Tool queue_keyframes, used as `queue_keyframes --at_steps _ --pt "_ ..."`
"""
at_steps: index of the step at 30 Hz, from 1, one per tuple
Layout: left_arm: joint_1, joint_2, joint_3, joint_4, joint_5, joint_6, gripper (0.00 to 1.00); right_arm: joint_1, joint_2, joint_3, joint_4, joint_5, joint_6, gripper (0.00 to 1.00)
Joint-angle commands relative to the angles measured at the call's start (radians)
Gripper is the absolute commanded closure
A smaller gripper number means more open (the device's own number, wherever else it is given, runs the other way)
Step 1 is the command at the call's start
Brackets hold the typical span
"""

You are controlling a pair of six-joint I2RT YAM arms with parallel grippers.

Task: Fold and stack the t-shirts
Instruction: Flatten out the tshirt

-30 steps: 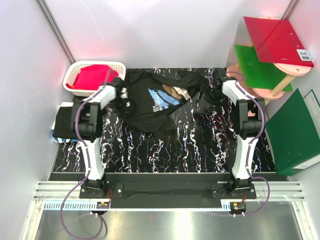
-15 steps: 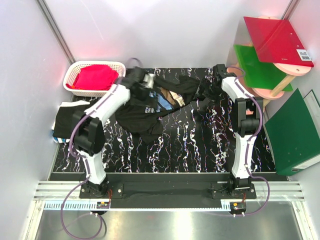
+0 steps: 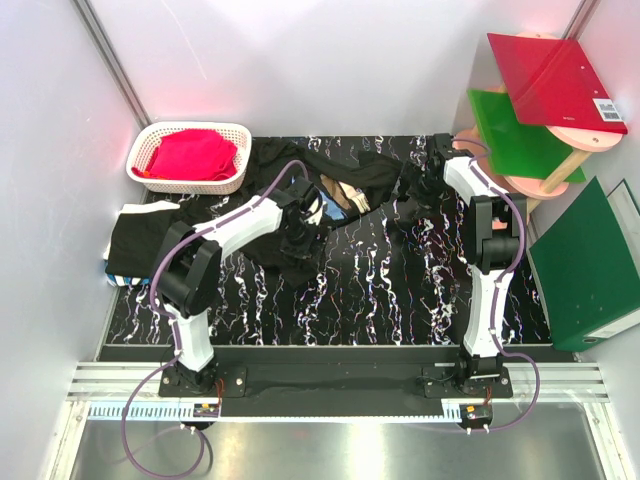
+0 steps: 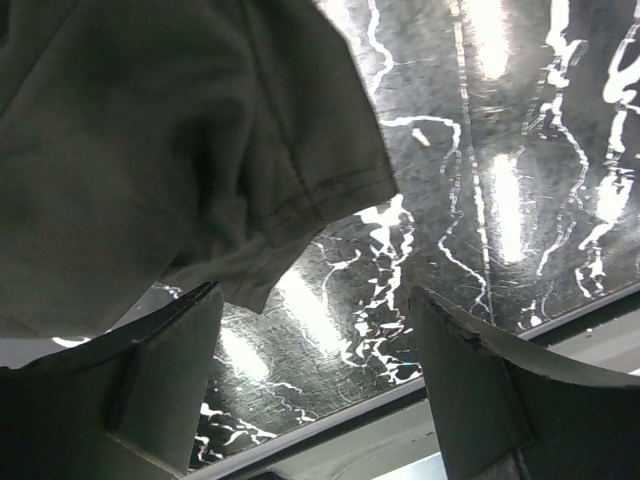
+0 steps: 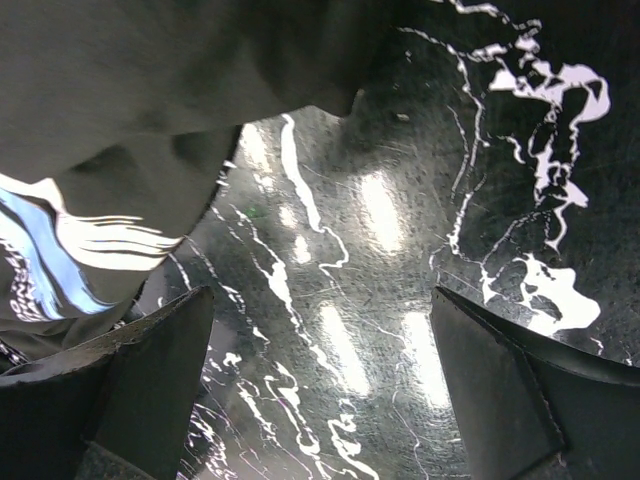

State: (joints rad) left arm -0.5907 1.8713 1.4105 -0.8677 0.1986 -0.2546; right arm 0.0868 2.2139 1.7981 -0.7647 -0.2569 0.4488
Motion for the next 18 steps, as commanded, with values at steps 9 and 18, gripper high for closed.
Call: queue_keyframes --at_steps 9,18 --pt "-0.026 -0.139 -0.172 -0.008 -0.085 -0.106 0.29 -0.01 -0.025 -0.019 0.007 -0.057 0.007 0.05" --pt "0.149 -0.438 -0.47 0.299 0.108 -0.464 0.12 -0.01 -0.054 -0.062 0.027 -0.082 0.013 0.05"
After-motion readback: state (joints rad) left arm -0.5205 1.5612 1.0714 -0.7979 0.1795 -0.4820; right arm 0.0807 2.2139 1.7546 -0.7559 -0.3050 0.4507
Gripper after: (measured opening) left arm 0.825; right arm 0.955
